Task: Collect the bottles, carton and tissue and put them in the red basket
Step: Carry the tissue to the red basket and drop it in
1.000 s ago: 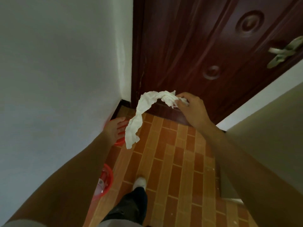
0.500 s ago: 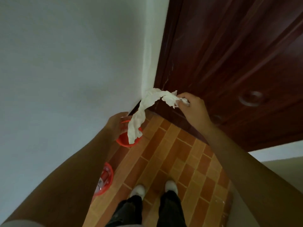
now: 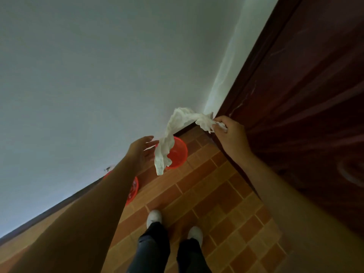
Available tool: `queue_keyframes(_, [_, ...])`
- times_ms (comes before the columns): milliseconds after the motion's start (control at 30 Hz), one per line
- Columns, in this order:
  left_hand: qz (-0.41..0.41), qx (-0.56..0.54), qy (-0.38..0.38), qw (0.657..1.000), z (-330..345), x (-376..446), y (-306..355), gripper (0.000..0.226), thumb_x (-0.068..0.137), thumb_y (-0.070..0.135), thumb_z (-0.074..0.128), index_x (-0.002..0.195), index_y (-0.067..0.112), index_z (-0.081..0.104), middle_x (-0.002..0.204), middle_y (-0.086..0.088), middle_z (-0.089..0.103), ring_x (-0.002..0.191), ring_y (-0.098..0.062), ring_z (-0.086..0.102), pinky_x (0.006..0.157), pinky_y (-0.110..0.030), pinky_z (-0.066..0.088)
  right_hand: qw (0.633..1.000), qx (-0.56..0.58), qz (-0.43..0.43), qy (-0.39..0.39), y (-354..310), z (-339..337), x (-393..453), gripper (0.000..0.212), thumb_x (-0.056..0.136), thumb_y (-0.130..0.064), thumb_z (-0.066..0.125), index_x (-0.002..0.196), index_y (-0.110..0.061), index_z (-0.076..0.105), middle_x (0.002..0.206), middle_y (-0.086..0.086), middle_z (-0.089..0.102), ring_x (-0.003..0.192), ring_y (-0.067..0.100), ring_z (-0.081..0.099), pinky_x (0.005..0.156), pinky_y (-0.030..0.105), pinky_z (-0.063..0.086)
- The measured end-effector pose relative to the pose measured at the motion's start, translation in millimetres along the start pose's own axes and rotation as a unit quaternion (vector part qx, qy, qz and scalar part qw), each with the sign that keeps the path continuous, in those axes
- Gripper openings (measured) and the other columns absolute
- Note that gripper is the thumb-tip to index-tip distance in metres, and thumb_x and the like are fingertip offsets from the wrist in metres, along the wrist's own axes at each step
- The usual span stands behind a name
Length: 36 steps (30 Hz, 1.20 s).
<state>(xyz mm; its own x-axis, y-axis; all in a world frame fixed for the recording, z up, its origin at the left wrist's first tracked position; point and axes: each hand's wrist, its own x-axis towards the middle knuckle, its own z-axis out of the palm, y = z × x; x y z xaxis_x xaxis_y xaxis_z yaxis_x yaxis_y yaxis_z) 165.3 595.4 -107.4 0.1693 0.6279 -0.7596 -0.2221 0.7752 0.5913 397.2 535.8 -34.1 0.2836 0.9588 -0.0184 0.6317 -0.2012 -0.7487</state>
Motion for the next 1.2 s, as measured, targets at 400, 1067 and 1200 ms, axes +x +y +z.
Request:
queue_keyframes(400, [-0.023, -0.003, 0.019, 1.0, -42.7, 191.9, -82.9, 0.025, 0.085, 0.02, 0.05, 0.104, 0.007, 0.061, 0.112, -0.013, 0.063, 0.098, -0.031, 0.059, 0.087, -0.041, 0.047, 1.0, -0.003, -0.001, 0.008, 133.0, 130.4, 66.8, 0.018, 0.09, -0.011, 0.051, 0.1, -0.002, 0.062, 0.078, 0.003, 0.058, 0.062, 0.001, 0.05, 0.048, 0.003, 0.036])
queue_keyframes(1067, [0.124, 0.208, 0.026, 0.97, -99.4, 478.6, -210.5, 0.042, 0.094, 0.035, 0.044, 0.129, 0.012, 0.052, 0.136, -0.012, 0.051, 0.123, -0.031, 0.05, 0.108, -0.048, 0.037, 0.993, -0.107, -0.036, -0.045, 355.1, 380.6, 141.6, 0.023, 0.094, -0.018, 0.047, 0.11, -0.007, 0.059, 0.09, 0.01, 0.064, 0.069, 0.013, 0.053, 0.049, 0.014, 0.036])
queue_keyframes(1200, [0.213, 0.352, 0.073, 0.908, -106.8, 479.9, -220.0, 0.05, 0.086, 0.003, 0.052, 0.135, 0.013, 0.045, 0.133, -0.012, 0.053, 0.117, -0.027, 0.054, 0.09, -0.031, 0.044, 0.992, -0.107, -0.028, -0.058, 365.5, 390.9, 153.5, 0.021, 0.092, -0.015, 0.048, 0.105, -0.006, 0.061, 0.088, 0.015, 0.066, 0.075, 0.023, 0.059, 0.06, 0.03, 0.046])
